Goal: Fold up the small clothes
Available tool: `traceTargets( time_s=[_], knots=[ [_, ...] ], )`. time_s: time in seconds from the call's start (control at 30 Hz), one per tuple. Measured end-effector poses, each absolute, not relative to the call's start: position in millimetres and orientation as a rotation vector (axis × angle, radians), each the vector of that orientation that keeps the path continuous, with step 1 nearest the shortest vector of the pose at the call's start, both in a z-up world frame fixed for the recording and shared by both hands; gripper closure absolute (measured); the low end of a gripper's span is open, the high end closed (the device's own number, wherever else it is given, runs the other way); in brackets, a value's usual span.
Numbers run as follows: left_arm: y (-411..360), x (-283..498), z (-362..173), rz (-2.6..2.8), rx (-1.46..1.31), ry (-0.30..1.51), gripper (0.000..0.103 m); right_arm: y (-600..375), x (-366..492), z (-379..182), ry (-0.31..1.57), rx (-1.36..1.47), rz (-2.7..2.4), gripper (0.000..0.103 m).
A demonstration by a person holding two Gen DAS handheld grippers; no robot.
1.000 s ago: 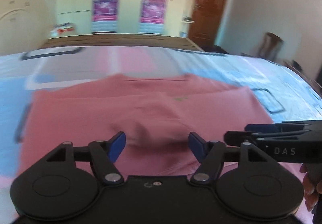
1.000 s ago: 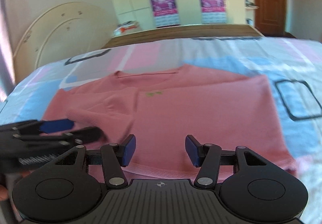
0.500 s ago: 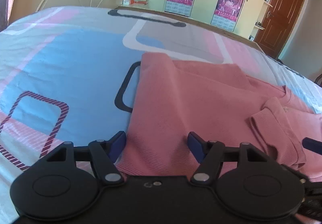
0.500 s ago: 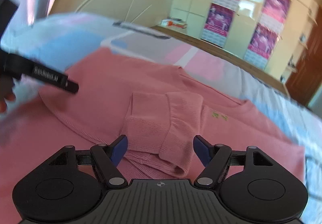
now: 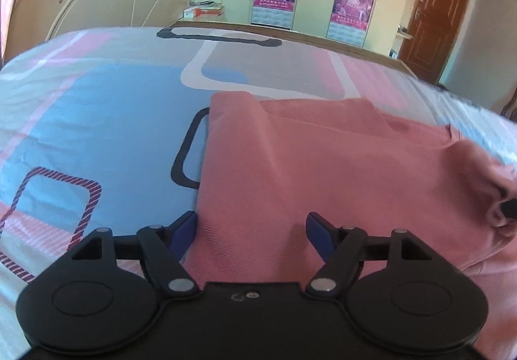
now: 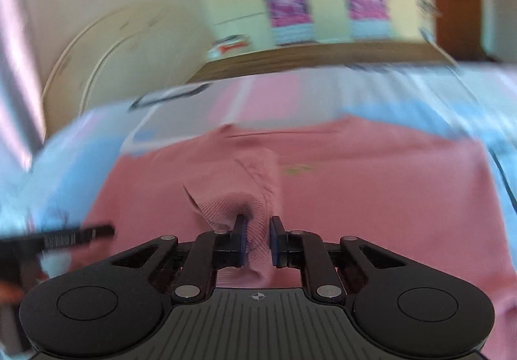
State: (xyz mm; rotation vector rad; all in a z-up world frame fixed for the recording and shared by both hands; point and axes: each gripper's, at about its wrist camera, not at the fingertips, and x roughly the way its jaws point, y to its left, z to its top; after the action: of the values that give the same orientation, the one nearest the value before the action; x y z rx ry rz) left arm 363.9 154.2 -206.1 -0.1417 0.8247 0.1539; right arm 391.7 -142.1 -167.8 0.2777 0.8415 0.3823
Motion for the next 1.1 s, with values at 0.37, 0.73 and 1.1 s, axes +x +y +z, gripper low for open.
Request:
traceTargets(
  time_s=[0.37,0.73,1.1],
  knots=[
    [155,364,-207,0.161,-0.148,0.832,0.027,-217,393,-185,0.884,0.504,0.229,0.037],
    [159,367,-203,0.184,-0.164,0.816,0.027,-196,403,-191,0.913,0.439,0.191,0.052],
    [151,368,-206,0.162,-0.144,0.818,0.022,-185,388,-160,0.817,0.248,0.227,0.091]
  ],
)
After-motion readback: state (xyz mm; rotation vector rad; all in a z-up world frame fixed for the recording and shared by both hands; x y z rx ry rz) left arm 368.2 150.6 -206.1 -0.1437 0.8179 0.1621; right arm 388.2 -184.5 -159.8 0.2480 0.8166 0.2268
